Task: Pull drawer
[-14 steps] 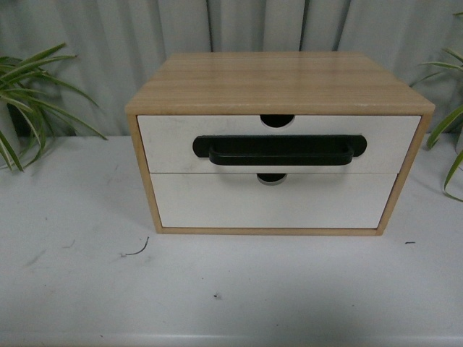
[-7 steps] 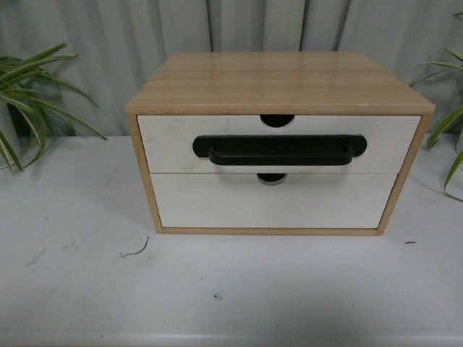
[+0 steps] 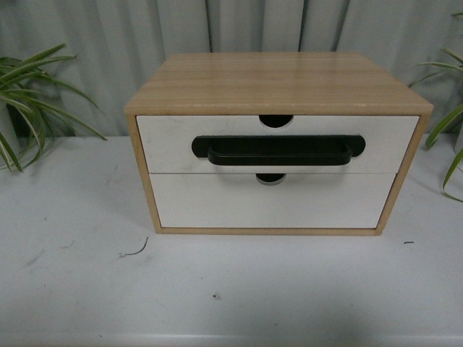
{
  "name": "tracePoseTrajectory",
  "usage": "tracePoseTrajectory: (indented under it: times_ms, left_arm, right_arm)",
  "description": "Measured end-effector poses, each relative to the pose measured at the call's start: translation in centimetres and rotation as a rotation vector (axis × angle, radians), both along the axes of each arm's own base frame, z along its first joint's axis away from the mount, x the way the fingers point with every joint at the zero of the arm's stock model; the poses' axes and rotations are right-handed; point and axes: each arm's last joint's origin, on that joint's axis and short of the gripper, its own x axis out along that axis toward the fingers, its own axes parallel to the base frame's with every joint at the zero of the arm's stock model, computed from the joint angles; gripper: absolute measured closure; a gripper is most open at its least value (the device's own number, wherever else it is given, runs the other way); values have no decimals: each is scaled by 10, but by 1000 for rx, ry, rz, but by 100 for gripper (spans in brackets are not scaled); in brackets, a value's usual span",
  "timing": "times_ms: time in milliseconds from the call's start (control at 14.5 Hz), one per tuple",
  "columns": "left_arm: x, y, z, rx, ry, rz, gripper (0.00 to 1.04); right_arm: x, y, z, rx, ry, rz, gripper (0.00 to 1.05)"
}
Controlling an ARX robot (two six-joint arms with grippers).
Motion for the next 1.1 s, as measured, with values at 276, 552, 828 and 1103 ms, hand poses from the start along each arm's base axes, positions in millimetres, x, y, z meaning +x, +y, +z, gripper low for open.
tracePoseTrajectory:
  times_ms: [276, 552, 828, 1103]
  left_arm:
    - [30, 5, 20, -143, 49, 289, 7]
    - [132, -17, 55, -159, -18, 84, 7]
    - [228, -83, 74, 275, 189, -512, 7]
    - [230, -102, 99, 571, 252, -762, 7]
  right_arm:
    - [41, 3, 34, 2, -96, 39, 6]
    - [154, 34, 67, 4, -115, 158, 6]
    - [232, 85, 91, -419, -79, 548, 6]
    - [234, 83, 93, -706, -94, 768, 6]
